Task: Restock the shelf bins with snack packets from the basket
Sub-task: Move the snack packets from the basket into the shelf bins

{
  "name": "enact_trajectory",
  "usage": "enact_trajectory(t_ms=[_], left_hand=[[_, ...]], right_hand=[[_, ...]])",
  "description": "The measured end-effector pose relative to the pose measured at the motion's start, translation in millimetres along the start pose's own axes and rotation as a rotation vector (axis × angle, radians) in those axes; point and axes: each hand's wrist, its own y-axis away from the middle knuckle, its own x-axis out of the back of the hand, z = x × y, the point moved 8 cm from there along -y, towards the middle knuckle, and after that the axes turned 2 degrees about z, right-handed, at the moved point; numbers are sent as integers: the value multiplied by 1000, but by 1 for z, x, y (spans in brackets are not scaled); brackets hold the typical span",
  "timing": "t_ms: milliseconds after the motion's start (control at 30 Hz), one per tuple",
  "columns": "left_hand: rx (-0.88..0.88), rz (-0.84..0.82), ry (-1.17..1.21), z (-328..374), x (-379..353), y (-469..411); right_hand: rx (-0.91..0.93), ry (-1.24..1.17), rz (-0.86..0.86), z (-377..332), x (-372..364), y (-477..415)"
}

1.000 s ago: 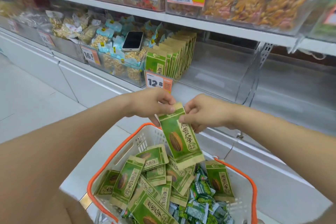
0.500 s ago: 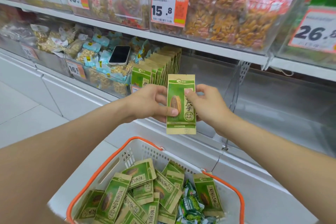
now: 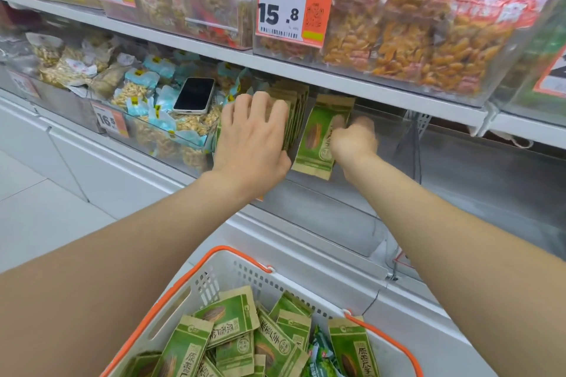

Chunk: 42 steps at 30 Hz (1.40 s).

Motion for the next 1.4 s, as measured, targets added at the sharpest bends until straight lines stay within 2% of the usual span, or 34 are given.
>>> enact_trajectory(t_ms=[200,467,567,700,800,1000,1167,1233,1300,1367,1400], left_hand=[[79,-75,-34,-20,-30,-1],[202,-35,118,-32,-42,-4],[215,-22,129,-31,-45,-4],[220,-7,122,-30,-46,-5],[217,-5,123,-29,-46,-5],[169,-23,84,-24,-43,-3],[84,-2,83,-15,-28,-1],[11,60,86,-7,-13,1],[-73,147,142,1,7,4],[-135,169,198,5,22,10],[-123,123,244,4,24,12]], right_hand=[[168,278,55,-12,-20,-35],[116,389,153,-10,-42,-67],[91,366,141,-5,-51,-70],[85,219,167,-4,-53,-64],[135,191,105,-4,-56,-61],[78,212,-87,8,-65,-58],[63,420,-226,9,-60,-43],[131,523,-265,4,-53,-28],[320,613,-271,-11,-43,-6],[526,630,-190,-33,-27,23],[606,613,-140,-43,-17,39]])
